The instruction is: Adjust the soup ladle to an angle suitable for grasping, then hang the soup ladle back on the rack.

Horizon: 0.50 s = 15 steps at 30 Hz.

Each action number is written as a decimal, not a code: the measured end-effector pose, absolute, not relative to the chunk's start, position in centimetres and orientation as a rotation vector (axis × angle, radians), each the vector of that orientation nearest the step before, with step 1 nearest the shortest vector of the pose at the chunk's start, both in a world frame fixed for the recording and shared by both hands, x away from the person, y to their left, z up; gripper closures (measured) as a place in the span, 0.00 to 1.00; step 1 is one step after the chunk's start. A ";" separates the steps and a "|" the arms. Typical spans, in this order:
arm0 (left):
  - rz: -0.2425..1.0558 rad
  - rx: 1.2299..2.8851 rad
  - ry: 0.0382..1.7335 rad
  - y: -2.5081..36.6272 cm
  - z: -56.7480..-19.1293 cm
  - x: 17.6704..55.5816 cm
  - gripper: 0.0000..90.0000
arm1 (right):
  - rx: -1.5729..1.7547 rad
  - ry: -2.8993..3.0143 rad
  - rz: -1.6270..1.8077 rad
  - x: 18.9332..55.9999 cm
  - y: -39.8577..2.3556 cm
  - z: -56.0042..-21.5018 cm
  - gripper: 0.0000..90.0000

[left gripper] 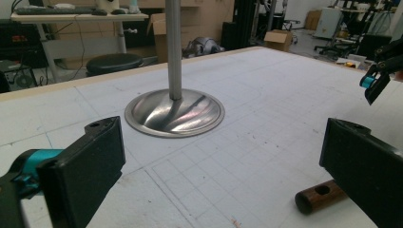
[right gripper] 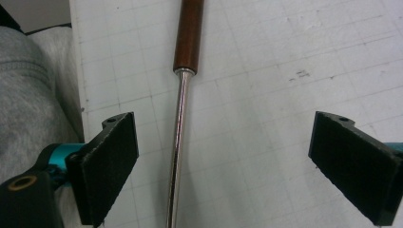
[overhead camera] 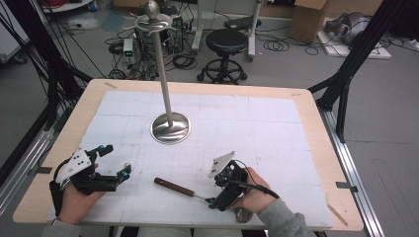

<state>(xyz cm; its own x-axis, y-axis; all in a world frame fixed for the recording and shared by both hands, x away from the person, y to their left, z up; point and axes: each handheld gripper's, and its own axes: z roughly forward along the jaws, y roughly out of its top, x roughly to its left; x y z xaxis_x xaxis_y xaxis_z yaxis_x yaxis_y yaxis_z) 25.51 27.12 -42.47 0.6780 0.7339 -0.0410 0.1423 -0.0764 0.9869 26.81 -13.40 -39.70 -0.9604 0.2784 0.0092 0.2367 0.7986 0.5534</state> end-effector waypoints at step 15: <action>0.568 1.603 0.734 27.1 -42.5 25.5 0.02 | 0.419 2.955 0.737 26.8 -12.6 -40.7 0.10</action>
<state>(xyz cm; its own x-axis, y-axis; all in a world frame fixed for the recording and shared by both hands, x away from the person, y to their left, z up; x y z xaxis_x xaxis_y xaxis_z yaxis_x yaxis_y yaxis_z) 25.49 27.10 -42.52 0.6790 0.7329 -0.0416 0.1440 -0.0774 0.9865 26.83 -12.62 -40.66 -0.9606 0.2778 0.0003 0.2454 0.8481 0.4696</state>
